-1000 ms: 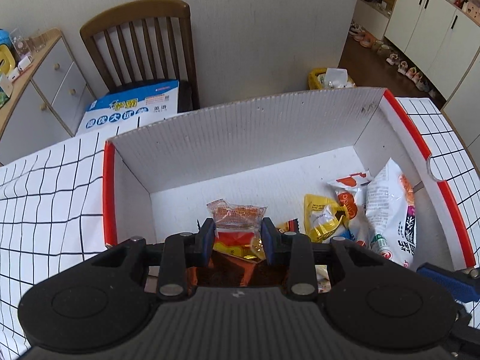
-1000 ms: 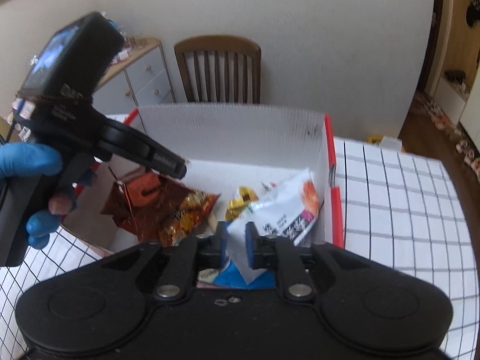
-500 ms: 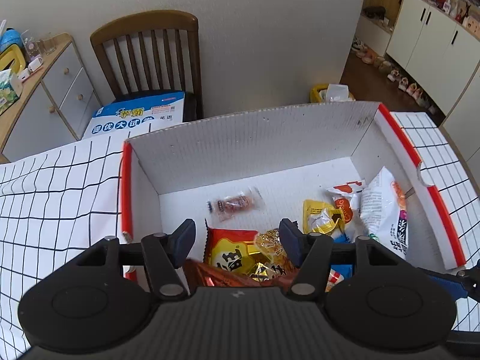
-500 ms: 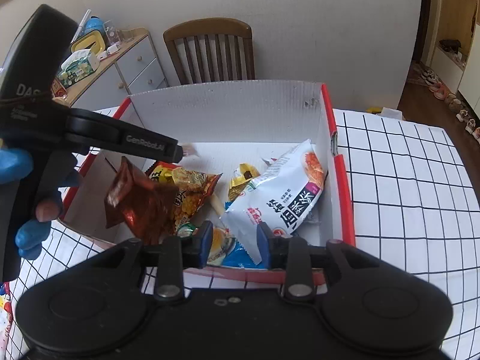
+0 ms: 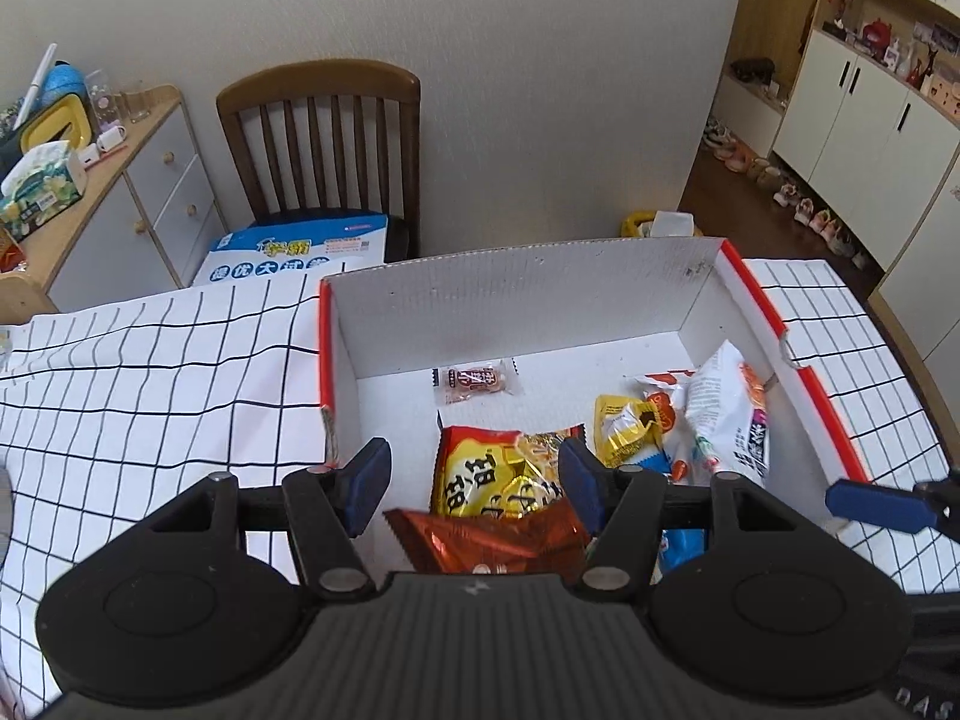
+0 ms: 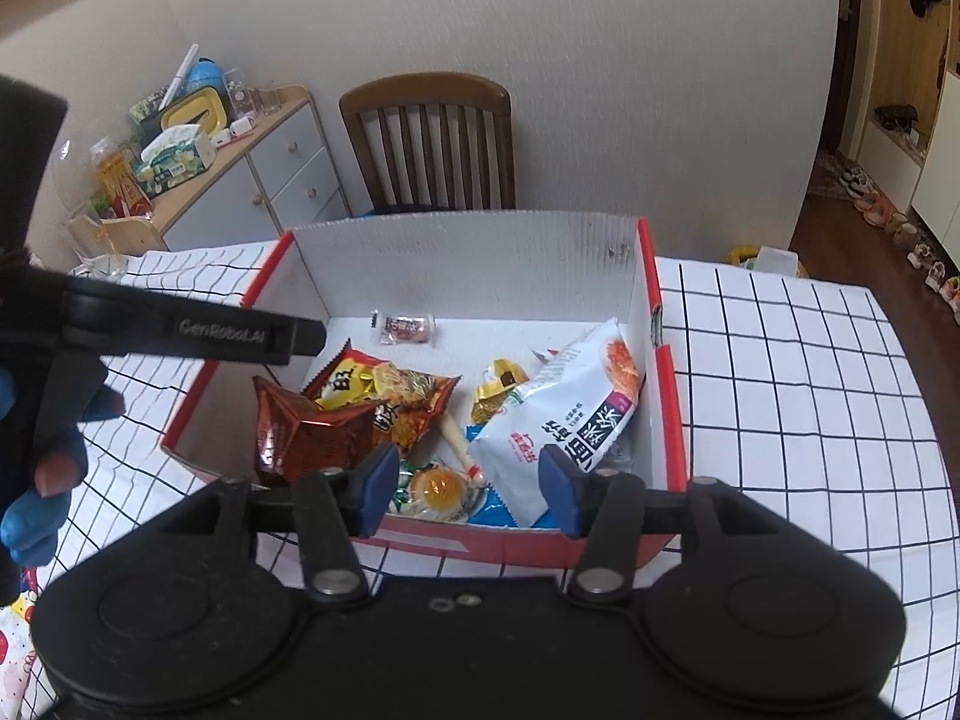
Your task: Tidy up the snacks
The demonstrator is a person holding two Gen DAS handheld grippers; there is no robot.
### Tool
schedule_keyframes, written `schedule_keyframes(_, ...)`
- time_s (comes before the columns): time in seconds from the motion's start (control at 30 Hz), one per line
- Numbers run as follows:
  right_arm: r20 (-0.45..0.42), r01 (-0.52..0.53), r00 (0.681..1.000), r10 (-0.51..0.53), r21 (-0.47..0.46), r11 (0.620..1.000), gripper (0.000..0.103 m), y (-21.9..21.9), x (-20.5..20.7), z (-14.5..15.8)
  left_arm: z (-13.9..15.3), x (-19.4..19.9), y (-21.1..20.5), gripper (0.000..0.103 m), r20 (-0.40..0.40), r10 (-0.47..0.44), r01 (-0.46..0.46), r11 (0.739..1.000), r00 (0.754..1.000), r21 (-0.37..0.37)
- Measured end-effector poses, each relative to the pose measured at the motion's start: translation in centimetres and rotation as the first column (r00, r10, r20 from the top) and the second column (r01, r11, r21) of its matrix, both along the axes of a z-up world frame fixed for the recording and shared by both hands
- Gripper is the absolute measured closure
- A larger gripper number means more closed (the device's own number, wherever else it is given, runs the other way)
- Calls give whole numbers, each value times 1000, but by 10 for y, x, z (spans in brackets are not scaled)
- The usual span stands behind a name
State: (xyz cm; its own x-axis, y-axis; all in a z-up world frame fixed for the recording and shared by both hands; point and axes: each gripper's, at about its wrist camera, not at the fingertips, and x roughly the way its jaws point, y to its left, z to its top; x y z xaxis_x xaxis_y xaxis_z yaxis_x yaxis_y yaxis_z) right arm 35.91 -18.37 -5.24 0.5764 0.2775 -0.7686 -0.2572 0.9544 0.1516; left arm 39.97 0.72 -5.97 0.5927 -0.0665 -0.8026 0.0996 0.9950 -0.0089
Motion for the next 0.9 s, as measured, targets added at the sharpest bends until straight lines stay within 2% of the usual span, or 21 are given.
schedule_keyframes(0.47,66,-14,998,13,19,1000,39,-1,-29,28,36,-60,1,42,79,10,-9,1000,997,-19)
schedule_keyframes(0.6,78,-17,997,15,28,999,37,-4,-36,35,42,-78,2,42,97,14,-11,1000,995,-27)
schedule_keyframes(0.67,85,-19,996,16,33,999,32,-5,-40,38,44,-87,2,42,102,15,-12,999,995,-35)
schedule_keyframes(0.9,107,-32,994,26,54,998,24,-9,-54,45,48,-111,1,42,118,15,-10,999,993,-41)
